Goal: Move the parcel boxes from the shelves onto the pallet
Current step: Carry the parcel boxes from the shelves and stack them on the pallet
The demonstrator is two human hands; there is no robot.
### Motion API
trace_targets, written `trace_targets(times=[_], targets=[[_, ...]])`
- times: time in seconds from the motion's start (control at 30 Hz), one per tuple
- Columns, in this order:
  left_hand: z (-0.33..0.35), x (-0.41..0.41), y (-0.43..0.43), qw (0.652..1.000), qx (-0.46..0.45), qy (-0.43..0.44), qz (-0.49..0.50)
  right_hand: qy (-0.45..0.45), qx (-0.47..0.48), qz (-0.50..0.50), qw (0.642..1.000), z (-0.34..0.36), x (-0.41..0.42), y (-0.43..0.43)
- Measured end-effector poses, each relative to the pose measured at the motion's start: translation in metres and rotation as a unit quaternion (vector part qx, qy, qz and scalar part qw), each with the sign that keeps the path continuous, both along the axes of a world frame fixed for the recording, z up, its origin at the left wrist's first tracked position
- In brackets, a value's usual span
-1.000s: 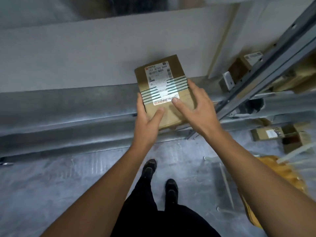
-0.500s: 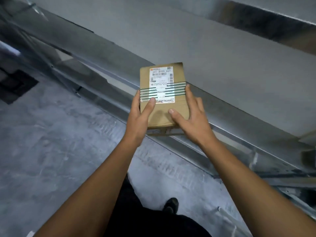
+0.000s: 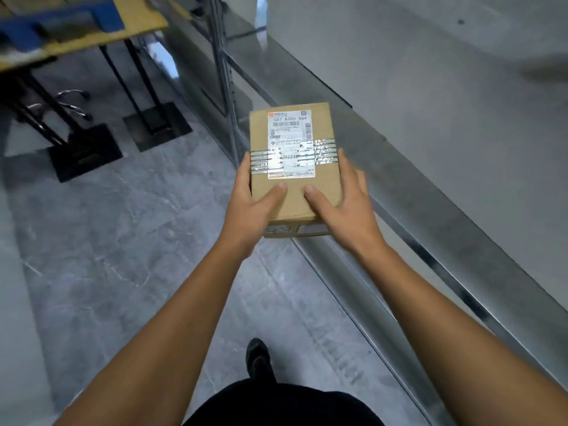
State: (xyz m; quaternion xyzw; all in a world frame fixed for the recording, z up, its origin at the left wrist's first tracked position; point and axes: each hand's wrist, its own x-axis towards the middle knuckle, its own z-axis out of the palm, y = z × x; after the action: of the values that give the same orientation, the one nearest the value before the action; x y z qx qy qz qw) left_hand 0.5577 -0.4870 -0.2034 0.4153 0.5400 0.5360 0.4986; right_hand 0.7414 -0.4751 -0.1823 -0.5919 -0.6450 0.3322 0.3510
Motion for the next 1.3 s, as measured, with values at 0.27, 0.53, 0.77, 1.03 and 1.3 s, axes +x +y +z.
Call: trace_targets(times=[0.27,0.53,0.77,1.03,1.3], targets=[[0.01,-0.126,0.076,0.995,-0.011,0.017,0.095,0.009,0.006,0.09,0.996,0.009,-0.13,0.108],[-0.003,-0.208,0.17,0.987,-0.025,0.018,0.16,0.029,-0.023,0.151,0.988,-0.012,-0.219,0.228],[0.015,-0.282,0.281,0.978,-0.037,0.072,0.19,0.068,-0.032,0.193,0.978,-0.012,-0.299,0.354],[0.024,-0.353,0.384,0.97,-0.029,0.08,0.229,0.074,-0.029,0.225,0.971,-0.008,-0.378,0.471],[0.01,-0.458,0.478,0.966,-0.022,0.073,0.246,0.043,-0.023,0.246,0.968,-0.015,-0.485,0.567]])
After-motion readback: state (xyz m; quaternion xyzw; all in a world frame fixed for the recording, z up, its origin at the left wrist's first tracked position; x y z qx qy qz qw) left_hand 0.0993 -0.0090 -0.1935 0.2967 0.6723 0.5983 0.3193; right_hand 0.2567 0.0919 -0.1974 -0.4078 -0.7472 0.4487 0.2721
